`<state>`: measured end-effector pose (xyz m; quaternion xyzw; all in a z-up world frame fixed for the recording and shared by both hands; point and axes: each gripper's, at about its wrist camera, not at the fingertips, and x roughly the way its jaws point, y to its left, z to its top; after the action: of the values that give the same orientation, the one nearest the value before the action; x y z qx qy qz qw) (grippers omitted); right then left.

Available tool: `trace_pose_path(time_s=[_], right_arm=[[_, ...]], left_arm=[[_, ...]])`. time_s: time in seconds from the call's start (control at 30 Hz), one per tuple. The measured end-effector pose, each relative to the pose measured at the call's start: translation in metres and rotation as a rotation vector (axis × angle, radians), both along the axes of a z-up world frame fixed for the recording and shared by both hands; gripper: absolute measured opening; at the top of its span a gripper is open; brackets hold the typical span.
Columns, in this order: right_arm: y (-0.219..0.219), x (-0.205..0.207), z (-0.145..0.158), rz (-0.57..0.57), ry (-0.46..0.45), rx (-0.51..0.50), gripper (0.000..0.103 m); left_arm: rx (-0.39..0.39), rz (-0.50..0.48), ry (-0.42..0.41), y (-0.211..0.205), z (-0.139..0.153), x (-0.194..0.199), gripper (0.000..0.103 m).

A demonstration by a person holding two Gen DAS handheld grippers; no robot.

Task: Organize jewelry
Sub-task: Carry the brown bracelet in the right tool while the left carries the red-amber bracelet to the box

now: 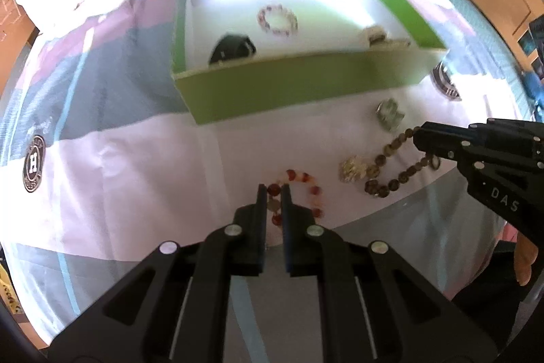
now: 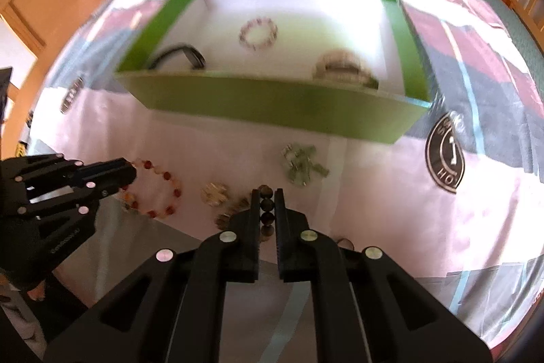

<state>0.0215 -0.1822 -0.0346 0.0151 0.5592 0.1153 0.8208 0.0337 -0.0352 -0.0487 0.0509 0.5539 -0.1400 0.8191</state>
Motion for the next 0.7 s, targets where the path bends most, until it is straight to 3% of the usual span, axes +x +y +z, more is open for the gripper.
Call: trace_pose_path(time_s=[0.13,0.33,0.47,0.7], right_arm=[[-0.018,0.004,0.022,-0.005,-0.046,0.038,0.007],[-0.025,-0.007,0.053,-0.033,-0.215,0.04,0.007],[-0.037,-0.003,0.073,-0.071,-0.307,0.112,0.007],[-0.044,0.003,0.085,-0.118,-0.363,0.14,0.007]], left_arm=[[-0.025,0.012,-0.044,0.002,0.018,-0.004,0.008],[-0.05,0.039,-0.168,0.003,0.045,-0.003,0.008],[-0.101,0.05,-0.236,0.004,0.062,0.001,0.008],[-0.138,0.081,-0.241,0.003,0.07,0.009,0.008]])
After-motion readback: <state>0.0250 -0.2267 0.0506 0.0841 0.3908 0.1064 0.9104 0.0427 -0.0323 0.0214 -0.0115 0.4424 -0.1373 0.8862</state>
